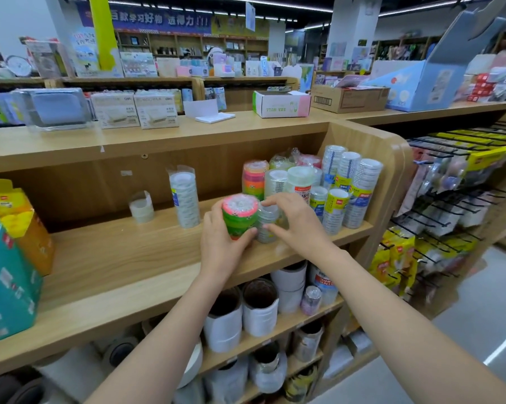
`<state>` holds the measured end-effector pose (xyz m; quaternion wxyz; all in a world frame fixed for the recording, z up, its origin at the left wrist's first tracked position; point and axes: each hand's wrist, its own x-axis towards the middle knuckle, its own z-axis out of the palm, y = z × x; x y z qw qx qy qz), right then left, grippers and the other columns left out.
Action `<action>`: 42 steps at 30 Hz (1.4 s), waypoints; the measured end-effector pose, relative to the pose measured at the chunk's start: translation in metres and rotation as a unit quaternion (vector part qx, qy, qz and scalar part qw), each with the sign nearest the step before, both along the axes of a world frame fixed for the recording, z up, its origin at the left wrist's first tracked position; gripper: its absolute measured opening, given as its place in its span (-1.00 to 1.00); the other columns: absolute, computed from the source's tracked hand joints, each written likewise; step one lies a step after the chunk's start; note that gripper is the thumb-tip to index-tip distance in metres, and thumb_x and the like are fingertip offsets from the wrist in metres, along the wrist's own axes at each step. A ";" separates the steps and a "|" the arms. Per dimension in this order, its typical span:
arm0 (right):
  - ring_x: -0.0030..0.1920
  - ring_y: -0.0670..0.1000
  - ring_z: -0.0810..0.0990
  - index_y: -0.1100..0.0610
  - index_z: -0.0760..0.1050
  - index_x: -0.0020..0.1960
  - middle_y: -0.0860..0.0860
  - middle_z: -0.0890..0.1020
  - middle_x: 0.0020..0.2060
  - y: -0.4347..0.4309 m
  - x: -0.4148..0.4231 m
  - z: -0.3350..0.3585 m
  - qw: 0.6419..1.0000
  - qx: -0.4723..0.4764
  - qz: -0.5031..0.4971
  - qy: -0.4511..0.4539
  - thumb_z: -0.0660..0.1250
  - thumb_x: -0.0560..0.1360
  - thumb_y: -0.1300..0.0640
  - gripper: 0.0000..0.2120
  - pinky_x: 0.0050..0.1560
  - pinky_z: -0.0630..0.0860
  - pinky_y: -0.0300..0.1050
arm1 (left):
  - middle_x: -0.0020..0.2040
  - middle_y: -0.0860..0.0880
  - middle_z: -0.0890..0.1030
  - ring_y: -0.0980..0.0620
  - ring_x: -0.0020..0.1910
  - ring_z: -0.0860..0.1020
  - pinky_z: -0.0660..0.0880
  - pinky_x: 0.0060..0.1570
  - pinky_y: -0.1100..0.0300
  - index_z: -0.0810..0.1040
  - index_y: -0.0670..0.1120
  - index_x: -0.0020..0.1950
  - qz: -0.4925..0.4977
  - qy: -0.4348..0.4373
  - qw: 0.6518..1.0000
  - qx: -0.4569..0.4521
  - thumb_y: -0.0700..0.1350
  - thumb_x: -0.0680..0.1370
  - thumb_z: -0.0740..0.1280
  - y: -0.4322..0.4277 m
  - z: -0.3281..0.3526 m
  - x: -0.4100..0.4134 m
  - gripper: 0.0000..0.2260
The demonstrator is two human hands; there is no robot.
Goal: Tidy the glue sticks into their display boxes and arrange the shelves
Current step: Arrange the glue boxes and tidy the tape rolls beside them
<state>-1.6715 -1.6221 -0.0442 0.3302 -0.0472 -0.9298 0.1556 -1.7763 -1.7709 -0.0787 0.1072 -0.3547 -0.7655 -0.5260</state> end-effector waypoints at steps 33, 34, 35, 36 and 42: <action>0.35 0.00 0.38 -0.06 0.40 0.37 -0.06 0.47 0.32 -0.055 -0.061 0.023 0.990 0.055 -0.090 -0.089 0.57 0.32 0.04 -0.33 0.37 0.27 0.01 | 0.37 -0.24 0.32 -0.21 0.38 0.32 0.29 0.40 -0.01 0.21 -0.29 0.44 0.123 -0.010 0.992 -0.002 -0.11 0.46 0.47 -0.046 0.026 -0.062 -0.31; 0.33 0.00 0.39 -0.05 0.40 0.35 -0.07 0.48 0.30 -0.056 -0.064 0.023 0.991 0.049 -0.098 -0.081 0.58 0.32 0.07 -0.34 0.36 0.30 0.00 | 0.45 -0.23 0.27 -0.17 0.44 0.29 0.23 0.41 0.11 0.15 -0.29 0.50 0.094 -0.050 0.994 -0.018 -0.09 0.48 0.47 -0.046 0.026 -0.067 -0.27; 0.32 0.00 0.40 -0.03 0.41 0.33 -0.06 0.49 0.28 -0.056 -0.067 0.024 0.990 0.045 -0.105 -0.078 0.58 0.32 0.09 -0.35 0.35 0.33 0.00 | 0.50 -0.21 0.23 -0.13 0.47 0.26 0.19 0.38 0.20 0.11 -0.28 0.53 0.072 -0.078 0.994 -0.031 -0.08 0.50 0.46 -0.045 0.024 -0.073 -0.24; 0.31 0.00 0.41 -0.01 0.41 0.32 -0.05 0.50 0.27 -0.057 -0.069 0.025 0.990 0.039 -0.112 -0.077 0.58 0.32 0.12 -0.37 0.33 0.36 0.00 | 0.52 -0.19 0.22 -0.12 0.48 0.26 0.18 0.39 0.21 0.10 -0.27 0.54 0.059 -0.091 0.993 -0.039 -0.08 0.51 0.45 -0.044 0.022 -0.079 -0.24; 0.19 0.08 0.50 0.04 0.38 0.20 0.01 0.54 0.16 -0.048 -0.095 0.036 0.980 0.018 -0.171 -0.098 0.57 0.33 0.15 -0.46 0.14 0.49 0.03 | 0.23 -0.13 0.54 -0.14 0.22 0.50 0.40 0.12 0.08 0.34 -0.15 0.34 0.047 -0.111 0.991 -0.050 -0.07 0.50 0.45 -0.039 0.021 -0.103 -0.51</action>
